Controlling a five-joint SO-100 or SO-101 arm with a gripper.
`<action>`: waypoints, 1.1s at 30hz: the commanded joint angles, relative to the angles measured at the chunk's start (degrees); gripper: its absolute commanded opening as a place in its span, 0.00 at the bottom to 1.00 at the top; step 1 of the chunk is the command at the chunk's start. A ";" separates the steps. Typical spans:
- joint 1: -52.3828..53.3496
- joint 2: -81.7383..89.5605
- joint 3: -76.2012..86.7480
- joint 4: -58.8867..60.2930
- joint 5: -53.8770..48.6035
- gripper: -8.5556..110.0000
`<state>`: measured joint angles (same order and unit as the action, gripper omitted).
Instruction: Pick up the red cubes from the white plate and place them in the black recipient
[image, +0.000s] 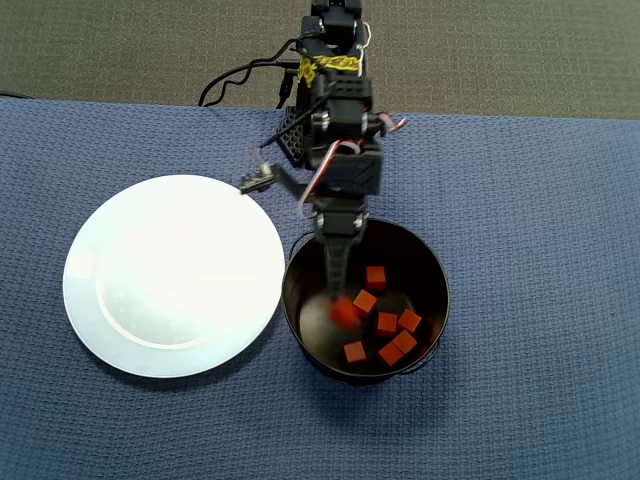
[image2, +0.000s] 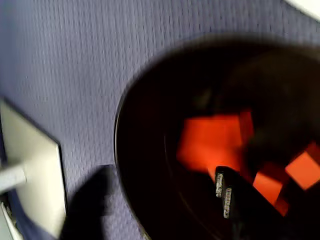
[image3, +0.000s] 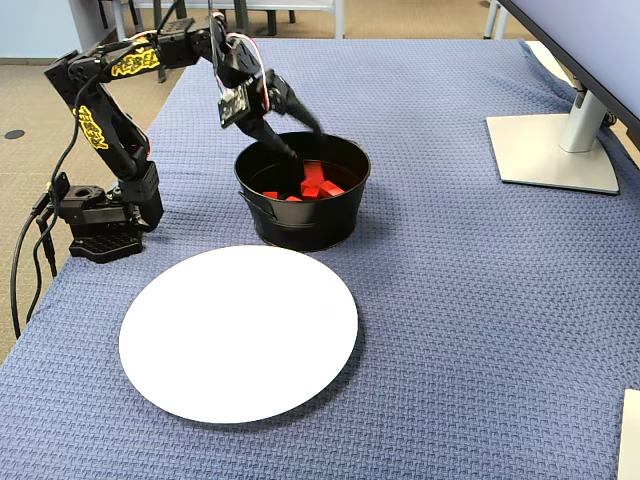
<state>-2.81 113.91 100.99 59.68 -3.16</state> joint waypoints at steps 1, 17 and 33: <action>6.06 7.73 -0.44 2.46 -4.39 0.37; 29.62 34.01 38.32 -7.73 -14.94 0.10; 13.27 54.32 56.78 -0.26 -14.15 0.12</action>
<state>12.30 166.46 156.88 58.36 -17.75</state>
